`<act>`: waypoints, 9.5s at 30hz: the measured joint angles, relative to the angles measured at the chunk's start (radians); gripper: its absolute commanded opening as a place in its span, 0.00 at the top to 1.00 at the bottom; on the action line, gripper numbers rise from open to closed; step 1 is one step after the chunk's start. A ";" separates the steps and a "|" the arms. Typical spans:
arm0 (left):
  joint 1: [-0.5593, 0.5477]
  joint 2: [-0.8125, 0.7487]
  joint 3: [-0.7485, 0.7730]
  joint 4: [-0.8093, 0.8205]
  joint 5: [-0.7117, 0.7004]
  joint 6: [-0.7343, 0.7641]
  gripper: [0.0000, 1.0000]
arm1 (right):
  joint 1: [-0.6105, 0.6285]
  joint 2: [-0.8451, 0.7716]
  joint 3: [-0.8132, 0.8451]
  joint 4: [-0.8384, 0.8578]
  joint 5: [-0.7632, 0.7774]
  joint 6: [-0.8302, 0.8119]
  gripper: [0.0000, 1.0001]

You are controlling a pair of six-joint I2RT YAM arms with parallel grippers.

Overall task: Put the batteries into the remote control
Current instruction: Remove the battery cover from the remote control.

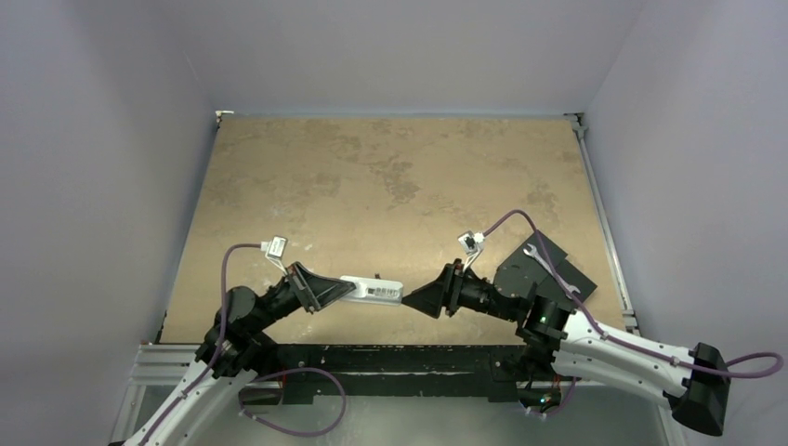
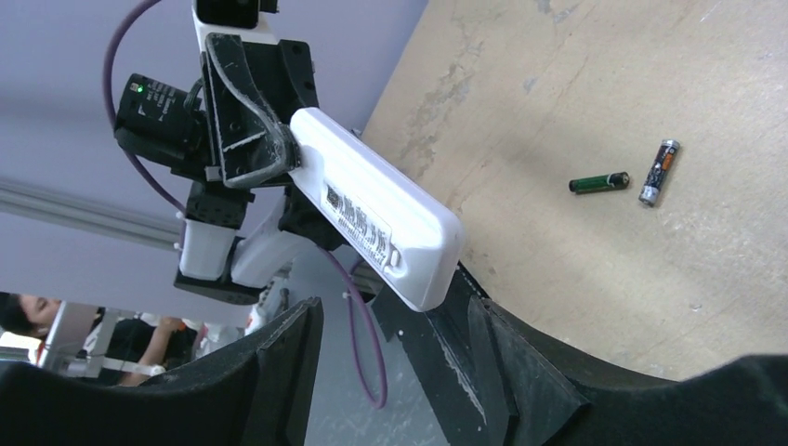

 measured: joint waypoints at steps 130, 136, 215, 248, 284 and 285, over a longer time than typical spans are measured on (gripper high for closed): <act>0.004 0.088 0.037 0.182 0.282 -0.034 1.00 | 0.016 0.163 -0.064 0.504 -0.141 0.170 0.89; 0.003 0.080 0.027 0.174 0.278 -0.032 1.00 | 0.021 0.148 -0.064 0.473 -0.135 0.166 0.66; 0.001 0.003 -0.072 0.091 0.160 -0.051 1.00 | 0.012 0.127 0.095 0.101 -0.108 0.002 0.38; 0.006 0.066 -0.072 0.096 0.161 -0.051 1.00 | 0.033 0.184 0.146 -0.003 -0.034 -0.036 0.38; 0.013 0.134 -0.089 0.091 0.156 -0.024 1.00 | 0.053 0.262 0.140 0.017 -0.010 -0.051 0.37; 0.013 0.138 -0.089 0.091 0.157 -0.023 1.00 | 0.053 0.262 0.138 0.018 -0.010 -0.051 0.37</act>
